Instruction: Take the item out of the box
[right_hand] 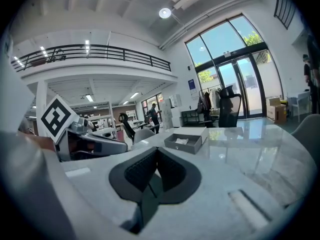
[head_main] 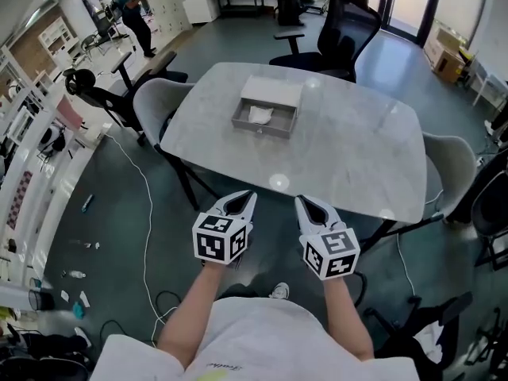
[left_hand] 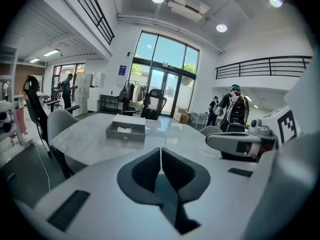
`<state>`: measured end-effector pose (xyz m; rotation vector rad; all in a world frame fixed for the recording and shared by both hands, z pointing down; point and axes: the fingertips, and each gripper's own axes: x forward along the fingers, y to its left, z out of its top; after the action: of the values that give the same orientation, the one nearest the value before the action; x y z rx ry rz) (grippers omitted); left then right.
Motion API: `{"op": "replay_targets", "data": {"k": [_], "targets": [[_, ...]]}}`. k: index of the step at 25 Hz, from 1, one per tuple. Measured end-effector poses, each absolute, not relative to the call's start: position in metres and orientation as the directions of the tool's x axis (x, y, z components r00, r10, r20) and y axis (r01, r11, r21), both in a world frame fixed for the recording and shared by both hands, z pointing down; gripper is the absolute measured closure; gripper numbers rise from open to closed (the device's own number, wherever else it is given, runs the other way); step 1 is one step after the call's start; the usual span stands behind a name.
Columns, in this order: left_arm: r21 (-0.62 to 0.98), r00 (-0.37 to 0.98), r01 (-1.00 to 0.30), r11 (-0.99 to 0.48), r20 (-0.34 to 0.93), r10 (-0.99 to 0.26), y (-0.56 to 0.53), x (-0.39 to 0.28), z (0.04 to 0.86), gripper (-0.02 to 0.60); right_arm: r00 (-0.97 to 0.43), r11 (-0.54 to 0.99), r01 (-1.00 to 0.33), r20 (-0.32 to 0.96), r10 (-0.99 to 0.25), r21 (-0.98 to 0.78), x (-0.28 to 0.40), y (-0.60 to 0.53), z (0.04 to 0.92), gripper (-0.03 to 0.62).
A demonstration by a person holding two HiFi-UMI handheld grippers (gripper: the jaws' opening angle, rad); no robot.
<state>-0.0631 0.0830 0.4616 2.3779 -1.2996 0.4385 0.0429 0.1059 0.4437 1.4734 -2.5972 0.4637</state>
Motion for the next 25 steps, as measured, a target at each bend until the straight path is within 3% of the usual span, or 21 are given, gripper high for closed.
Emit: {"op": "replay_targets", "data": {"k": [11,25], "targets": [[0.197,0.490,-0.870,-0.452,0.456,-0.743,0.030,-0.088,0.477,0.566,-0.548,0.508,-0.836,0.275,-0.790,-0.207,0.021,0.049,0.461,0.591],[0.244,0.592,-0.802,-0.546,0.450,-0.669,-0.108,-0.113,0.487,0.566,-0.460,0.425,-0.888,0.340,-0.820,-0.176,-0.020,-0.074,0.469,0.591]]}}
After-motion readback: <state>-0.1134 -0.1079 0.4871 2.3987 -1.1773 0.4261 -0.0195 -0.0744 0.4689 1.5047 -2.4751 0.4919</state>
